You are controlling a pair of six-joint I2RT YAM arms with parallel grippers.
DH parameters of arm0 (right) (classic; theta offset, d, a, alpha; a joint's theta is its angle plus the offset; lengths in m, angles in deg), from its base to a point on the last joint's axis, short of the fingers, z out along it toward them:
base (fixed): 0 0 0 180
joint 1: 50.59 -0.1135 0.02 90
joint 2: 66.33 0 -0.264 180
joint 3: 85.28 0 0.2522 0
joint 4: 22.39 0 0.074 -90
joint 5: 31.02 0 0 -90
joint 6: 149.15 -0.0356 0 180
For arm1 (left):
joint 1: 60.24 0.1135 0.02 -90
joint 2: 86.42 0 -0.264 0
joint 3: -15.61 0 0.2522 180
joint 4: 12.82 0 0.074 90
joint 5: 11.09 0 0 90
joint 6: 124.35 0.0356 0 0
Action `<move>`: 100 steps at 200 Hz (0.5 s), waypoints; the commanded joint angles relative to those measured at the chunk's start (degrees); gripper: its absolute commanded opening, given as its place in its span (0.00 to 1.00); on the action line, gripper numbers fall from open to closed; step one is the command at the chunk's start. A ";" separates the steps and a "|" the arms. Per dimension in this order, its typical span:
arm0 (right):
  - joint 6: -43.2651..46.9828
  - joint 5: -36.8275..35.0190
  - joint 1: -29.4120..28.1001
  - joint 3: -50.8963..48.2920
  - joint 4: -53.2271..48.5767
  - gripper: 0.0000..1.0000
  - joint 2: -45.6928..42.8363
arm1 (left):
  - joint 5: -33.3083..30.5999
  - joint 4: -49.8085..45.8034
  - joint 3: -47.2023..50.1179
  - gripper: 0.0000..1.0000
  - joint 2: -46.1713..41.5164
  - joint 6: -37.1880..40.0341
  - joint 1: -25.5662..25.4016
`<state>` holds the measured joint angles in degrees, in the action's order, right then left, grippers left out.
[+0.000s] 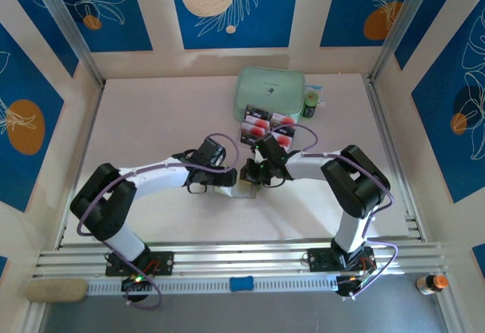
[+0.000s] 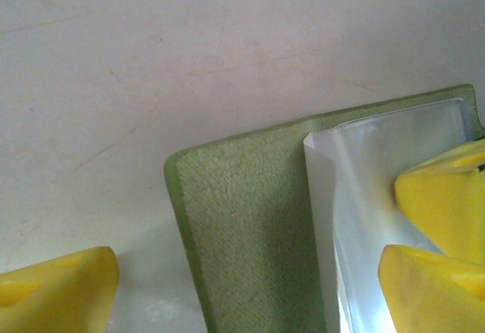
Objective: Put the credit cards into the card holder
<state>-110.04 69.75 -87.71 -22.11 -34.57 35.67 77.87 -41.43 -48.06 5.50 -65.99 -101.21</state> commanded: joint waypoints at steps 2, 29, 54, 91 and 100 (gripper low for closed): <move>-1.43 1.46 -0.58 0.78 -0.27 0.08 1.28 | 1.24 1.09 1.11 0.89 0.00 -0.53 -0.56; -1.98 1.85 -0.41 0.61 0.24 0.08 1.03 | 1.48 2.09 2.16 0.86 0.74 -0.57 -0.58; -2.28 2.14 -0.22 0.55 0.43 0.08 0.66 | 1.60 2.87 2.86 0.82 1.40 -0.62 -0.59; -2.48 2.55 0.16 0.36 0.70 0.08 0.01 | 1.74 3.54 3.46 0.76 1.94 -0.54 -0.60; -2.50 2.62 0.38 0.34 0.81 0.09 -0.38 | 1.74 3.63 3.50 0.75 2.09 -0.53 -0.59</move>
<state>-111.88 70.73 -87.69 -22.11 -33.58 35.88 78.64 -38.53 -45.77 6.39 -66.01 -101.21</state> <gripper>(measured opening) 0.084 0.761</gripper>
